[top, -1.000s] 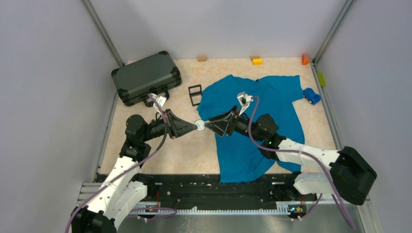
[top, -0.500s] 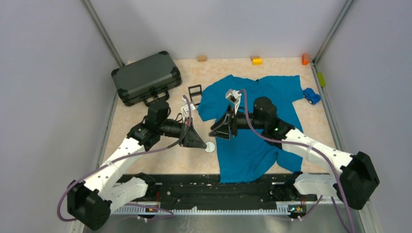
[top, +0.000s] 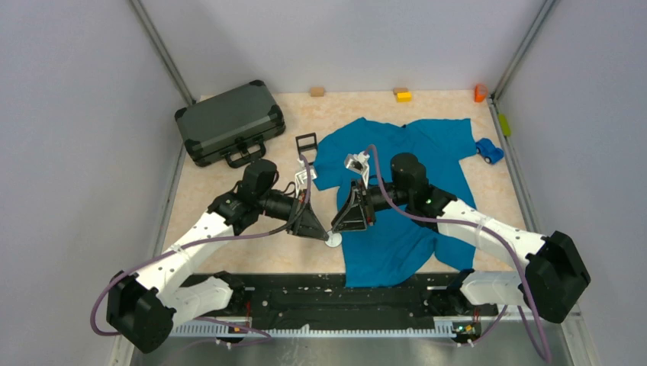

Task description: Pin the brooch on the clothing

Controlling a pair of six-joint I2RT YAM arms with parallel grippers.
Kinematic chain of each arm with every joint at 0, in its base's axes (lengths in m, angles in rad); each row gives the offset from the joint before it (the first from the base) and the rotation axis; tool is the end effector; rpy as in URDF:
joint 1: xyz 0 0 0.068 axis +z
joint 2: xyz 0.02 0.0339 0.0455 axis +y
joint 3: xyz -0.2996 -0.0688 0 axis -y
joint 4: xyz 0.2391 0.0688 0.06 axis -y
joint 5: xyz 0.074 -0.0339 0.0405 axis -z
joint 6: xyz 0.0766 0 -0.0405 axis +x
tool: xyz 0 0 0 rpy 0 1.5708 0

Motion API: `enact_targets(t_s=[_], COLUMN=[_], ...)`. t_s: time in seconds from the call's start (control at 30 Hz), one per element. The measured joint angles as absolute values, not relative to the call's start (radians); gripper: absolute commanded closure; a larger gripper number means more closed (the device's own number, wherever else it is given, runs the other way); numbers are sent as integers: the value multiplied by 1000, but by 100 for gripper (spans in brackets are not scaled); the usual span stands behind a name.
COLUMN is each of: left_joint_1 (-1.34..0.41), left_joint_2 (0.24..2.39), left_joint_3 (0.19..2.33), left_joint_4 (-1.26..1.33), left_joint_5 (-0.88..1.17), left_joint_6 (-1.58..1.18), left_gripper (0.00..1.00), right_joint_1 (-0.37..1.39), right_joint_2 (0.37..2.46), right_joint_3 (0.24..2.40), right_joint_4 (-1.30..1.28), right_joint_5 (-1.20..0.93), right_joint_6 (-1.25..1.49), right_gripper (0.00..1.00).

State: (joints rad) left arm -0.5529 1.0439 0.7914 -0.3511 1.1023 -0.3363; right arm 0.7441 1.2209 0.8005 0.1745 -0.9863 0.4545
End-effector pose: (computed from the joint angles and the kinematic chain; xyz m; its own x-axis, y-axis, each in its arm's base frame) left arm 0.1388 -0.1660 0.3092 -0.7405 0.2819 -0.6101 0.6546 0.0969 -0.7498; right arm 0.1575 0.2318 0.3238 -0.5862 -0.2105 -0.7823 -0.7919 -0.0551 0.6082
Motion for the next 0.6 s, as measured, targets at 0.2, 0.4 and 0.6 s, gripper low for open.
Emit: enact_targets(t_s=[0.2, 0.4, 0.6], left_joint_1=[-562, -566, -567], left_joint_2=[1057, 1059, 1059], left_joint_3=[799, 801, 802], left_joint_4=[-345, -344, -339], left_joint_5=[1102, 1099, 1100], left_joint_6=[-336, -336, -337], left_gripper=[100, 100, 99], right_joint_1=[744, 744, 744], right_joint_2=[1224, 1236, 1239], right_joint_3=[801, 801, 801], right_joint_4=[156, 125, 102], right_joint_5=[-1018, -1040, -1044], right_joint_6=[453, 440, 421], right_gripper=[77, 85, 100])
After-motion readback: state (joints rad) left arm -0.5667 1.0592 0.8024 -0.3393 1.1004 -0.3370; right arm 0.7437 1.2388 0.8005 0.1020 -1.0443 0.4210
